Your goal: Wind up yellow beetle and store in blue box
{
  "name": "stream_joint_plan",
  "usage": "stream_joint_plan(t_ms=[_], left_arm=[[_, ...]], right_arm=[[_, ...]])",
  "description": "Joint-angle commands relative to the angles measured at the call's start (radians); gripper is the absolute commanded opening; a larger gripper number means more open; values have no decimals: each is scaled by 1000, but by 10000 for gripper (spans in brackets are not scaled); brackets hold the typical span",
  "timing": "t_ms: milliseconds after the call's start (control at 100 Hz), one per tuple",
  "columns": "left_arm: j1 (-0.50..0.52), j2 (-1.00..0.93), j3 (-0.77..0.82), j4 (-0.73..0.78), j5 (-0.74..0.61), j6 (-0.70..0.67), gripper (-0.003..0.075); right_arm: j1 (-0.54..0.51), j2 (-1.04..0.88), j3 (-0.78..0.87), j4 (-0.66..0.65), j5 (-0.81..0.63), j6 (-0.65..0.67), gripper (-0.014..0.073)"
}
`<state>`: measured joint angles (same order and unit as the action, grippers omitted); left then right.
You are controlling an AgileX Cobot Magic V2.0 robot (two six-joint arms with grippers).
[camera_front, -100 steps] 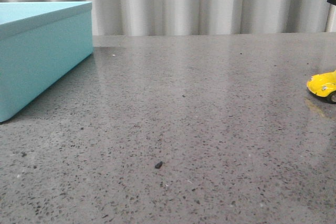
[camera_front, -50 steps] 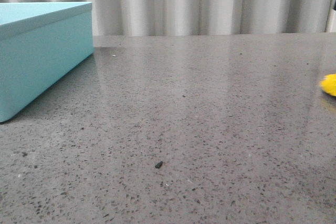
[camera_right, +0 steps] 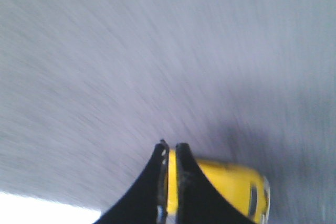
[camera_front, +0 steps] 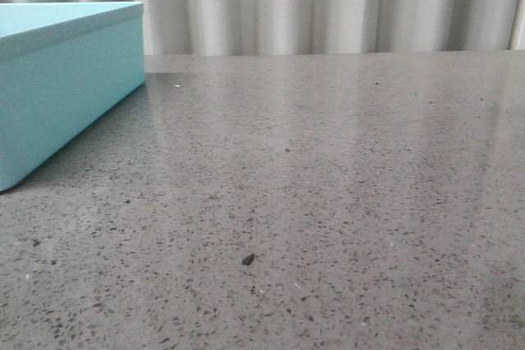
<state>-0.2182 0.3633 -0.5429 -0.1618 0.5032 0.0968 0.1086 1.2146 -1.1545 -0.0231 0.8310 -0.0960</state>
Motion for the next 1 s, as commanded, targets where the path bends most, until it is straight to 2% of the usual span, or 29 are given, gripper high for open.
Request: stream_joint_plan(t_ms=[0,160,380,450,560,650,720,900,990], left_arm=[[-7,16,-31,-10,-70,0,-21],[-7,23,-31,-10,-84,0,-21],[-11,102,-33,-97,-203,5,-20],[-31,155,-43,-136,-229,75,-11],[-98,259,-92,-171,-235,221,96],[-169,352,-155,-171,-235,275,220],[-228,428,-210,-171,-235,290,287],[-357,629,-369,-118,-214,292,304],[-394,734,-467,-40,-120,292,306]], right_arm=[[69,-191,-65,23,-106,-48,-52],[115,-429,-41,23,-155,-48,-52],[115,-707,97,-89,-173,-48,-52],[115,-768,152,-89,-186,-48,-52],[115,-812,217,-89,-187,-48,-52],[115,-814,236,-89,-178,-48,-52],[115,-814,238,-89,-174,-48,-52],[115,-814,238,-89,-178,-48,-52],[115,-814,238,-89,-176,-48,-52]])
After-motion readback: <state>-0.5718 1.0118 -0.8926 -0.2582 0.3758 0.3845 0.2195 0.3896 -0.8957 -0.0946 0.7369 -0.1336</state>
